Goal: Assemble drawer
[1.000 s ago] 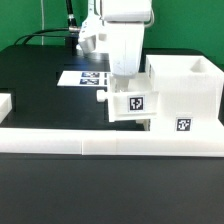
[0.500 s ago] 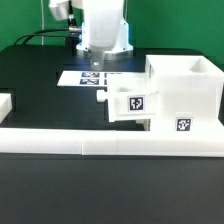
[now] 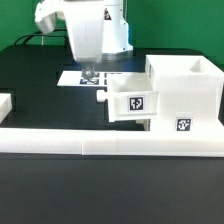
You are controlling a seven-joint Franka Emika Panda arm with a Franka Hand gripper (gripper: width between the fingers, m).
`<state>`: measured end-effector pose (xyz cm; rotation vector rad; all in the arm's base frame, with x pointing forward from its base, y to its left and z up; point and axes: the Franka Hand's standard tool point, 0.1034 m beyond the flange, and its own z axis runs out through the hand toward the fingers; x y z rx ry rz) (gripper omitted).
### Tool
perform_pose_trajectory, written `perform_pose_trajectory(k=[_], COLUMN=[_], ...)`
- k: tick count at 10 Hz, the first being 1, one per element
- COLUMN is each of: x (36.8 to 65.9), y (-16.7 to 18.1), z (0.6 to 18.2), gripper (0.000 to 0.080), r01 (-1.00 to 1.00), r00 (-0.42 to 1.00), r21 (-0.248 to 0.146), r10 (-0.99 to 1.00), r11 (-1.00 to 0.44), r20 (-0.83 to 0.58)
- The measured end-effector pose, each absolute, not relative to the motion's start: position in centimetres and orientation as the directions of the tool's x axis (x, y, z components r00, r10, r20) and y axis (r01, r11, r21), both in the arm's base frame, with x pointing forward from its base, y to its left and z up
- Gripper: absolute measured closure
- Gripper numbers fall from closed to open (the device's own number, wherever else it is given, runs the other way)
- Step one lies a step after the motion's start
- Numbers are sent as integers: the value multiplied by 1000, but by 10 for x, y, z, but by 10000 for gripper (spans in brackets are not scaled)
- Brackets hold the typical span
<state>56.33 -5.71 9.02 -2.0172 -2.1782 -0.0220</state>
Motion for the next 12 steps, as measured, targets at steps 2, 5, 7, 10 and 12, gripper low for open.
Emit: perform_pose_trajectory(k=[2,5,7,10,12], x=[558,535,534,547,552], y=[-56,-44,-33,-7,8], z=[74,47,43,47,47], gripper=[150,150,150,150,150], r01=[991,991,989,989,987], r00=[-45,4,40,70,95], r21=[-114,-135,-145,-146,-151], r10=[975,972,973,971,968], r11=[71,28,-7,-37,-60], r20=[216,233,226,230,232])
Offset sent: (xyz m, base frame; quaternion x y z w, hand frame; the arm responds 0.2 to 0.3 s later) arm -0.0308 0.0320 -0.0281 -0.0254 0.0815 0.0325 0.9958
